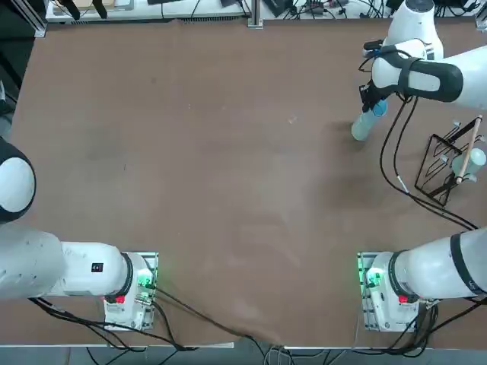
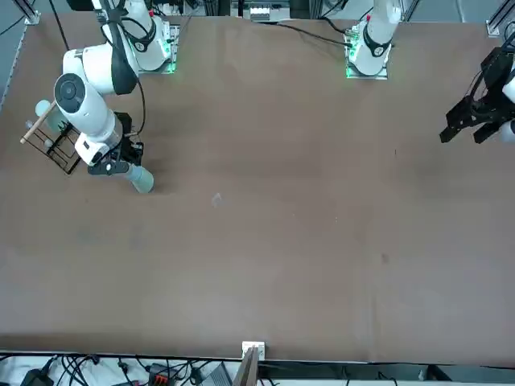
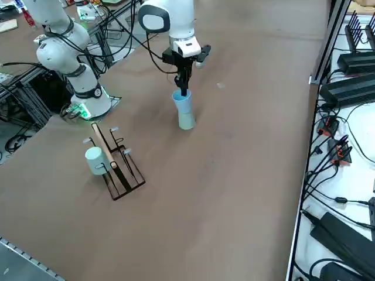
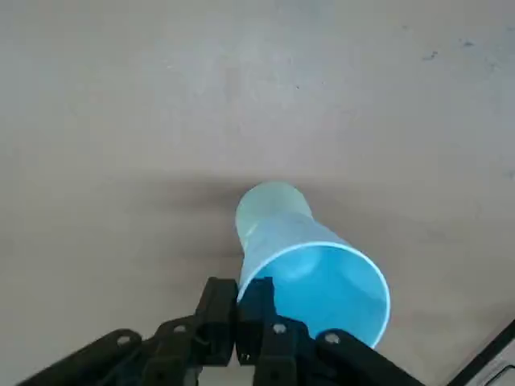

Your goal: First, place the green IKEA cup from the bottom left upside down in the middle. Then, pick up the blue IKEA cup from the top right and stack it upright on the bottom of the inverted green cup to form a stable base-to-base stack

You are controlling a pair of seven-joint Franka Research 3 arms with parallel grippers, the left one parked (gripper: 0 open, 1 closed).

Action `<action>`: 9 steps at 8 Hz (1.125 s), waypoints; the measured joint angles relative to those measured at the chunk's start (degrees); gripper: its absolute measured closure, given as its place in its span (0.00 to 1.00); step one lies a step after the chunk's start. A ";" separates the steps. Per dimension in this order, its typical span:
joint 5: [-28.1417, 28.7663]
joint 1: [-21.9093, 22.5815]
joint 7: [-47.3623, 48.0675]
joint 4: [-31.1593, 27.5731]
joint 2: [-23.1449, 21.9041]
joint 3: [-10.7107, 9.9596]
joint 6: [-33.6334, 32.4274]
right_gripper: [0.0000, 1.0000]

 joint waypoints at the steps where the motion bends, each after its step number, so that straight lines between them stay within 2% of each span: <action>1: 0.00 0.00 0.00 0.00 0.18 0.04 0.02 0.88; 5: -0.02 -0.01 0.00 0.00 0.70 0.93 0.11 0.16; 6: -0.02 0.00 0.00 0.01 0.67 1.33 0.12 0.01; 9: -0.02 -0.01 0.00 0.26 0.57 1.44 0.12 0.00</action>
